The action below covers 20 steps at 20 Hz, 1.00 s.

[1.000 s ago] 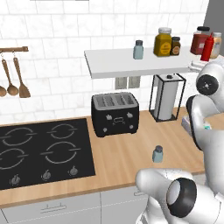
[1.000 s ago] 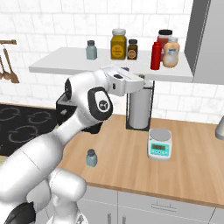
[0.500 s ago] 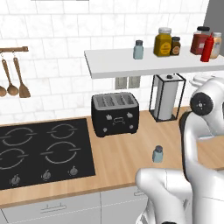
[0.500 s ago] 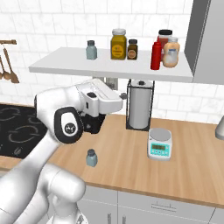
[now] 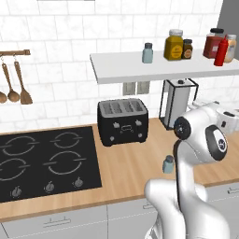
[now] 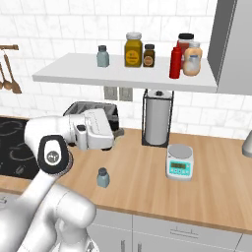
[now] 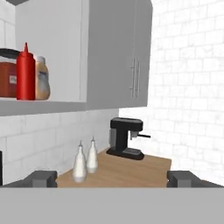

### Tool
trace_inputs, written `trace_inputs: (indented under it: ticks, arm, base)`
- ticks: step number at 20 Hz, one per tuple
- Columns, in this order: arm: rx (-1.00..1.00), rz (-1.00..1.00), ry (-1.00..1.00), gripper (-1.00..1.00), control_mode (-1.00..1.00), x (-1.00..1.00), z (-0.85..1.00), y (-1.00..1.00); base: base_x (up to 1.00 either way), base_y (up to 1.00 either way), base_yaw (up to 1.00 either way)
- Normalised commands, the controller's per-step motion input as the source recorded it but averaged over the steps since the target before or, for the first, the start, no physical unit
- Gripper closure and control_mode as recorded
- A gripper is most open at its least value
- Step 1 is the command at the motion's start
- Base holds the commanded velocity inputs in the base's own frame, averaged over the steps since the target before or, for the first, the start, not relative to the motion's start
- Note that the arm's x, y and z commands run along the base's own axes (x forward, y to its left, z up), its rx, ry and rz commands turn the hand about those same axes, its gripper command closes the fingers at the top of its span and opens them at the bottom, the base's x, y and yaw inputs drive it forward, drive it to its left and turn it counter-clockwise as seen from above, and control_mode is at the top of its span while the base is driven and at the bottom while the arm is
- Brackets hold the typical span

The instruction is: Put the shaker and condiment bottle from the counter next to their counterparts in the cabinet.

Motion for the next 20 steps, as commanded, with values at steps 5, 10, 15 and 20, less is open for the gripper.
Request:
trace_inputs:
  ticks: [5, 10, 15, 20]
  arm:
    - [-0.04, -0.04, 0.0, -1.0, -1.0, 0.0, -0.53, 0.53]
    - [-0.02, -0.1, 0.0, -1.0, -1.0, -0.01, -0.7, 0.6]
    - [-0.06, -0.06, 0.01, -1.0, -1.0, 0.0, -0.75, 0.48]
    - [-0.06, -0.03, -0.04, -1.0, -1.0, 0.14, -0.69, 0.12]
  base:
    - [0.0, 0.0, 0.0]
    - [0.0, 0.0, 0.0]
    - [0.0, 0.0, 0.0]
    - [0.0, 0.0, 0.0]
